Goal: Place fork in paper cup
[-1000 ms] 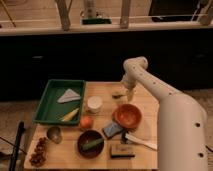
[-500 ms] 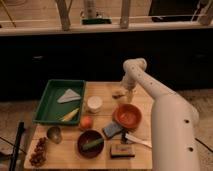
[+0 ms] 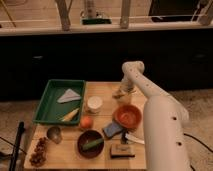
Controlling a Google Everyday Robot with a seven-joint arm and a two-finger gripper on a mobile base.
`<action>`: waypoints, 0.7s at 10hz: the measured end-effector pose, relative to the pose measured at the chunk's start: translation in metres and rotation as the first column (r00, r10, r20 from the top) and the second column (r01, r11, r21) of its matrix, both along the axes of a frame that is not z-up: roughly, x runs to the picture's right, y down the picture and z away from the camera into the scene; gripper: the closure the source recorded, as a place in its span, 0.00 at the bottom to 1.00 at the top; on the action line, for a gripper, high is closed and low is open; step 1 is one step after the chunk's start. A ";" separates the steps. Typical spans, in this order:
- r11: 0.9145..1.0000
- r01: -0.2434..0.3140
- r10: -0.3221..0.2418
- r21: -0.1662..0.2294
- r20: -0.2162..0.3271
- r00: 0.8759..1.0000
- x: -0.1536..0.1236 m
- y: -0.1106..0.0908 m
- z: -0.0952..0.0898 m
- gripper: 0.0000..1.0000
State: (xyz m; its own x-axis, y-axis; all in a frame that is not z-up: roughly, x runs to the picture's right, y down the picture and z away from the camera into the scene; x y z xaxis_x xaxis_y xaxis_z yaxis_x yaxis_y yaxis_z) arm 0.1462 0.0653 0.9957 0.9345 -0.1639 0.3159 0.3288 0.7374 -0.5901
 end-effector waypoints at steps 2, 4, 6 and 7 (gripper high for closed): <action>1.000 0.000 0.000 0.001 0.002 1.000 -0.001 -0.001 0.000 0.60; 1.000 -0.003 0.003 0.004 0.005 1.000 -0.002 -0.006 -0.005 0.82; 1.000 0.004 -0.004 0.007 0.005 1.000 -0.003 -0.009 -0.006 0.98; 1.000 0.006 -0.006 0.002 0.004 1.000 -0.002 -0.008 -0.008 1.00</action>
